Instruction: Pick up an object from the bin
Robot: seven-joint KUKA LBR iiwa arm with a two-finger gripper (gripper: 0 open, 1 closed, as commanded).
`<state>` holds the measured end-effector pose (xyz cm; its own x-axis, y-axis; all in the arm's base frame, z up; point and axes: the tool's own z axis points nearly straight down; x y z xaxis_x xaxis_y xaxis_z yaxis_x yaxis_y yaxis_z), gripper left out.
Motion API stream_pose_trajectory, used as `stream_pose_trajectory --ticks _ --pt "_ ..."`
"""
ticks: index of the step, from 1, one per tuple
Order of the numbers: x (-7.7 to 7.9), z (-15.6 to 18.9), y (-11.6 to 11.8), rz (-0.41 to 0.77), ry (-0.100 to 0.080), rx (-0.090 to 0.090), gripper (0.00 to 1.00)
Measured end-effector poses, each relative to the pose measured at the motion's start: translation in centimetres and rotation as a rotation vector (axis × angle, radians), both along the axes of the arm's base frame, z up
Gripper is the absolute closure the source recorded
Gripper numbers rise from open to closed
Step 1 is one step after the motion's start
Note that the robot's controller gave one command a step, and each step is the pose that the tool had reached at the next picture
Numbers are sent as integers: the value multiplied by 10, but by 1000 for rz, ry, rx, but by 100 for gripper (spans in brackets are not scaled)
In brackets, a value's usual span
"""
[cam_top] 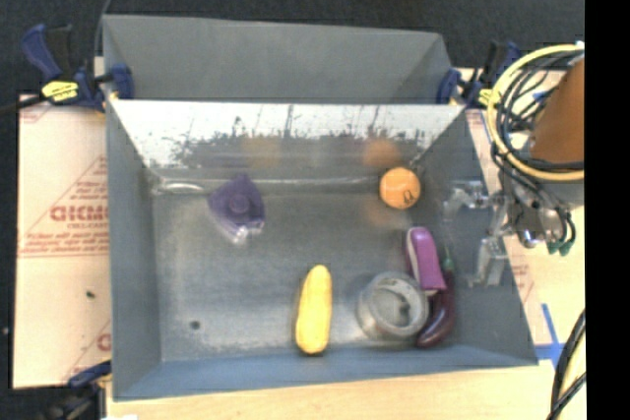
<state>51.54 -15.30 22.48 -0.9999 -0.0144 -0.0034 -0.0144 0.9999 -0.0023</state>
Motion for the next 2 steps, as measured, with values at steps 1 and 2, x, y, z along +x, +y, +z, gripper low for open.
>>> stream_pose_trajectory --ticks 1,2 --pt "0 0 0 1 0 0 0" --pt "-2 -52 11 103 1 0 0"
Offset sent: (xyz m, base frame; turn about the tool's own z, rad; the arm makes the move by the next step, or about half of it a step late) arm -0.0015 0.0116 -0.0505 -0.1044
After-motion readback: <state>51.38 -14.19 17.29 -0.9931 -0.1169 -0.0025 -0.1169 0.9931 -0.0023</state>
